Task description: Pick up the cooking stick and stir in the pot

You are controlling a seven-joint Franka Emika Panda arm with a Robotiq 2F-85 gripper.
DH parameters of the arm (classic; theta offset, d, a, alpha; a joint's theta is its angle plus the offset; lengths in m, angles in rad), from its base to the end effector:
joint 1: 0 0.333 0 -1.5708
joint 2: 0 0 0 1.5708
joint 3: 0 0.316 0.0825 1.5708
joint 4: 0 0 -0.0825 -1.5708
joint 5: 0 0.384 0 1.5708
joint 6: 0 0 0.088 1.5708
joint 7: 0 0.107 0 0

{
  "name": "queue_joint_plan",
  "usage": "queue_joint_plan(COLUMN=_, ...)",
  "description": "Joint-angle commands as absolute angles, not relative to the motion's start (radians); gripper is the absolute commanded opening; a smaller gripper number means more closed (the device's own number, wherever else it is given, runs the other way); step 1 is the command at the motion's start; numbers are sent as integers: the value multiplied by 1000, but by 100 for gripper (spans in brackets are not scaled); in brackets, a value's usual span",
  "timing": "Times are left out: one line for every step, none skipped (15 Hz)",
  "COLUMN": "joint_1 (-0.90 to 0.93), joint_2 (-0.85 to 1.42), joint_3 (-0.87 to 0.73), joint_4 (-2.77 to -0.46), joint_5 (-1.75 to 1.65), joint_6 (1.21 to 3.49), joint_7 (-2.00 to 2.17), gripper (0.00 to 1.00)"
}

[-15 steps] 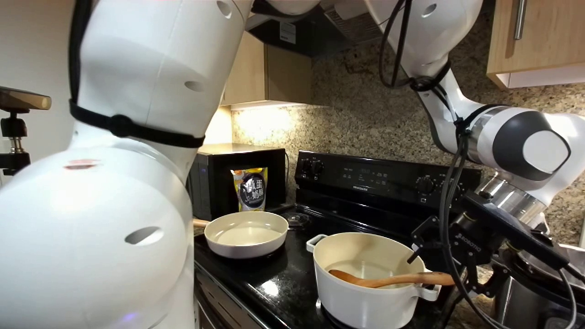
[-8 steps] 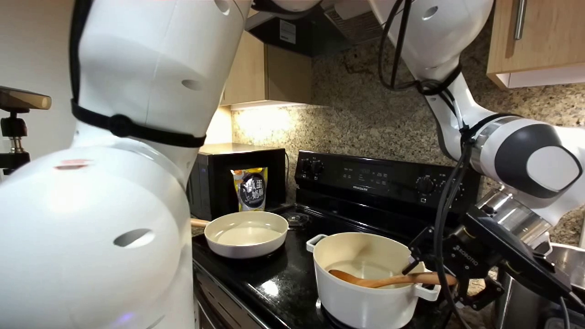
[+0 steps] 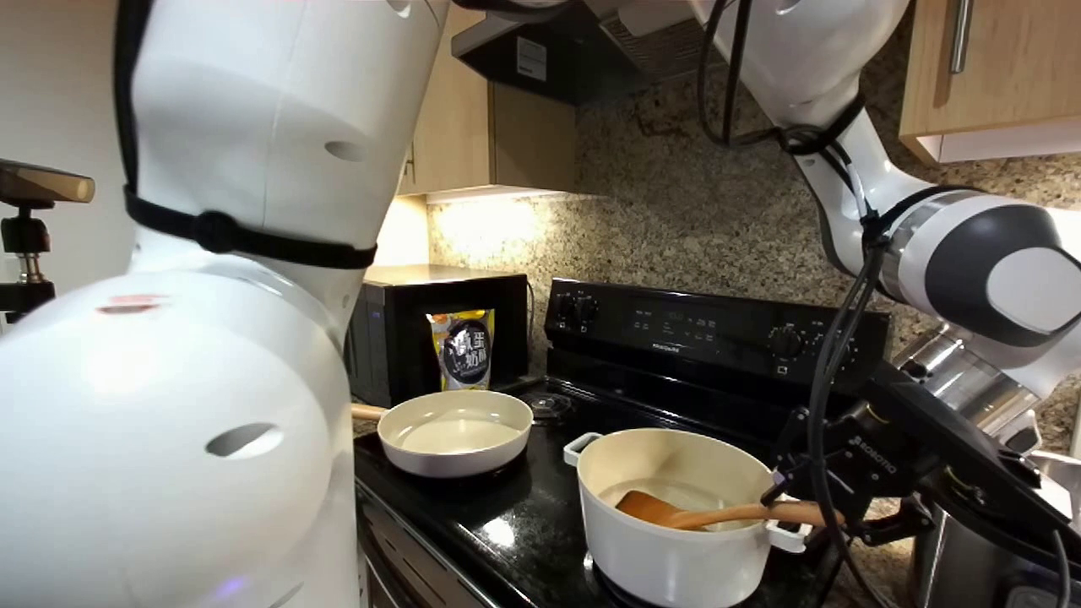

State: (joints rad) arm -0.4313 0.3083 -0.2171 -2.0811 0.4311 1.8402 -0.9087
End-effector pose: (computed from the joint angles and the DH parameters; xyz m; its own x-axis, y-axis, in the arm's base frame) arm 0.4361 -0.2885 0.2544 0.9876 0.0643 -0.1430 -0.0260 -0.8324 -0.5536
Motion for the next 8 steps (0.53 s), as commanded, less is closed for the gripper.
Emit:
queue_joint_plan(joint_1=-437, joint_2=246, joint_3=-224, joint_4=-2140, joint_5=467, joint_6=1867, joint_7=-949, gripper=73)
queue_joint_plan(joint_1=-434, joint_2=240, joint_3=-227, joint_4=-2146, joint_5=466, joint_6=1870, joint_7=-947, gripper=74)
queue_joint_plan(joint_1=-431, joint_2=237, joint_3=-228, joint_4=-2149, joint_5=462, joint_6=1869, joint_7=-943, gripper=81)
queue_joint_plan(joint_1=-430, joint_2=237, joint_3=-229, joint_4=-2151, joint_5=458, joint_6=1865, joint_7=-942, gripper=86)
queue_joint_plan(joint_1=-428, joint_2=237, joint_3=-230, joint_4=-2154, joint_5=456, joint_6=1864, joint_7=-940, gripper=93)
queue_joint_plan(joint_1=-429, joint_2=240, joint_3=-230, joint_4=-2157, joint_5=455, joint_6=1861, joint_7=-942, gripper=98)
queue_joint_plan(joint_1=-430, joint_2=242, joint_3=-231, joint_4=-2161, joint_5=454, joint_6=1860, joint_7=-948, gripper=100)
queue_joint_plan(joint_1=-431, joint_2=242, joint_3=-232, joint_4=-2166, joint_5=454, joint_6=1859, joint_7=-949, gripper=100)
